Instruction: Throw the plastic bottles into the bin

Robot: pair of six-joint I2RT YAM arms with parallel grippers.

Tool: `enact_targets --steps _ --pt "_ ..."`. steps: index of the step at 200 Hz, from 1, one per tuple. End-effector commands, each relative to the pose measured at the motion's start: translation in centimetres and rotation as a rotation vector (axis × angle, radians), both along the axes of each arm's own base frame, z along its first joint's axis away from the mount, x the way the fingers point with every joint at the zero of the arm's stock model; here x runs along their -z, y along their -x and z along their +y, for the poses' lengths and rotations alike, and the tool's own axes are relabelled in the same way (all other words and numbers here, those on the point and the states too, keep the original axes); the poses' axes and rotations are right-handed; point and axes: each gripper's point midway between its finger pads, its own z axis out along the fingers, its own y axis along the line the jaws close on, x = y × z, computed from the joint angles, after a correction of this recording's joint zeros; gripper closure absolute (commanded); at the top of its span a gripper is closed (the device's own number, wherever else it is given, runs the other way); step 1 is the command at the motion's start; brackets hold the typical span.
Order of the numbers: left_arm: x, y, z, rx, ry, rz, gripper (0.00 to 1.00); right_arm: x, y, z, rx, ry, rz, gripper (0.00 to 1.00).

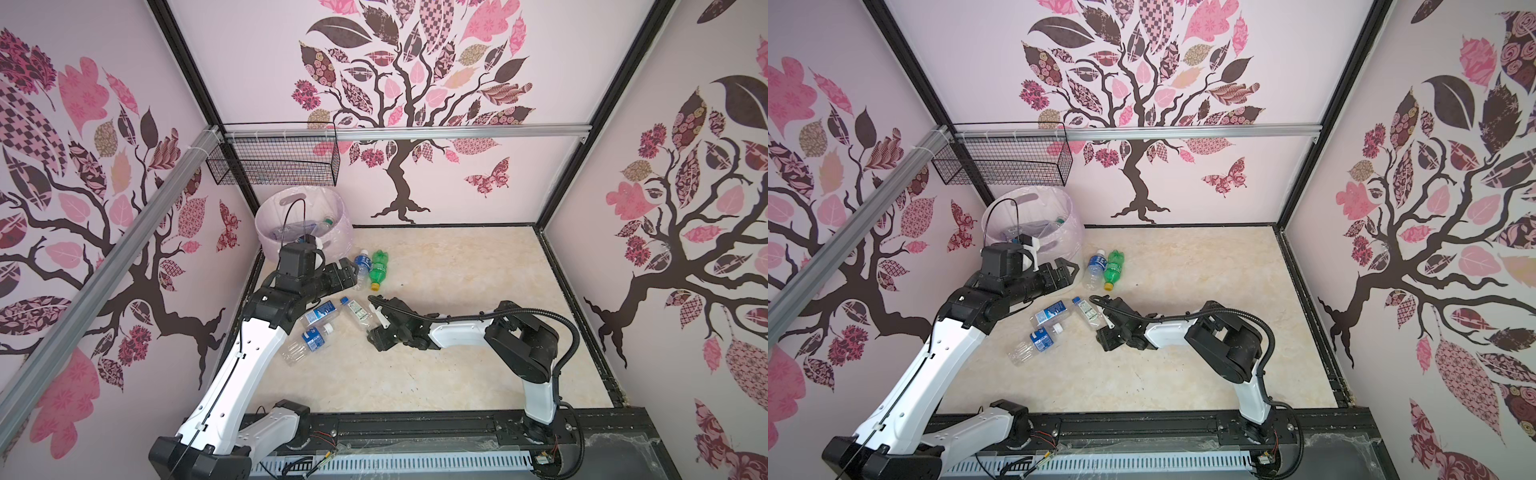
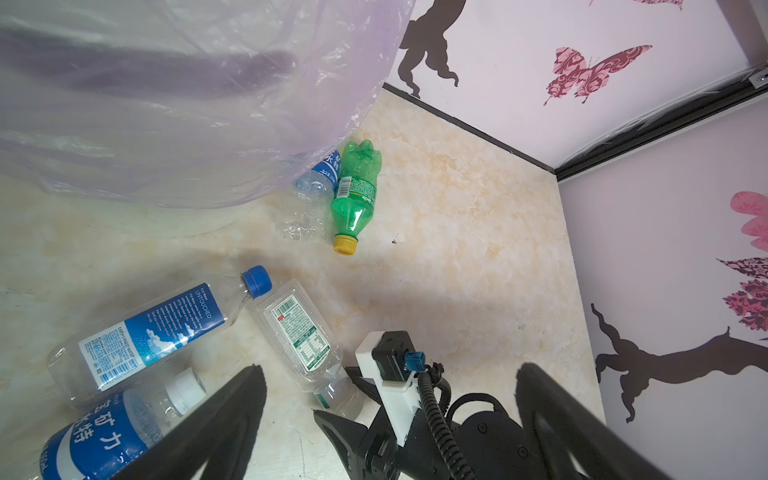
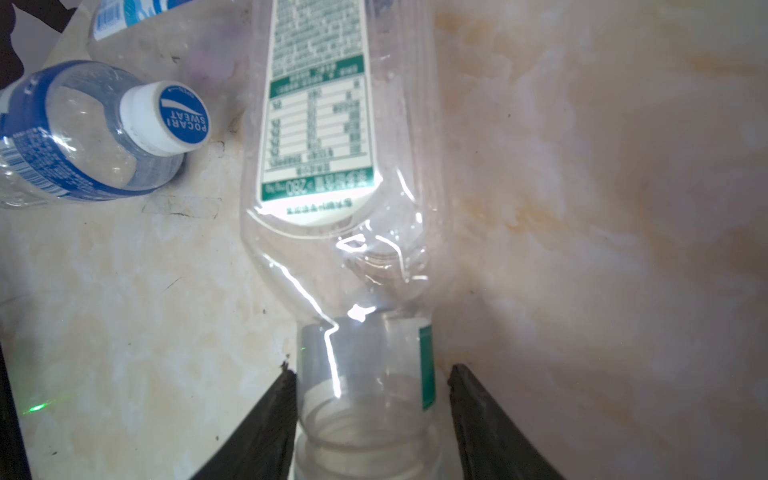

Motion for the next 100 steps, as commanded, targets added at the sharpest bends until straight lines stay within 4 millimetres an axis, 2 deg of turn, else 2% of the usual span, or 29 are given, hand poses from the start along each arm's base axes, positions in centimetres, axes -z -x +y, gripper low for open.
enact_targets --steps 1,49,100 --pt "1.0 -0.2 0.3 -0.005 -0.021 0.014 0.03 1.5 0.2 0.0 -0.007 0.054 0.029 0.47" --pt "1.1 -0.4 0.5 -0.017 -0.028 0.021 0.03 0.1 0.2 -0.4 -0.002 0.046 0.012 0.62" --pt "1.9 -0.3 0.8 -0.031 -0.037 0.040 0.03 -1.2 0.2 -1.0 0.009 0.048 -0.010 0.67"
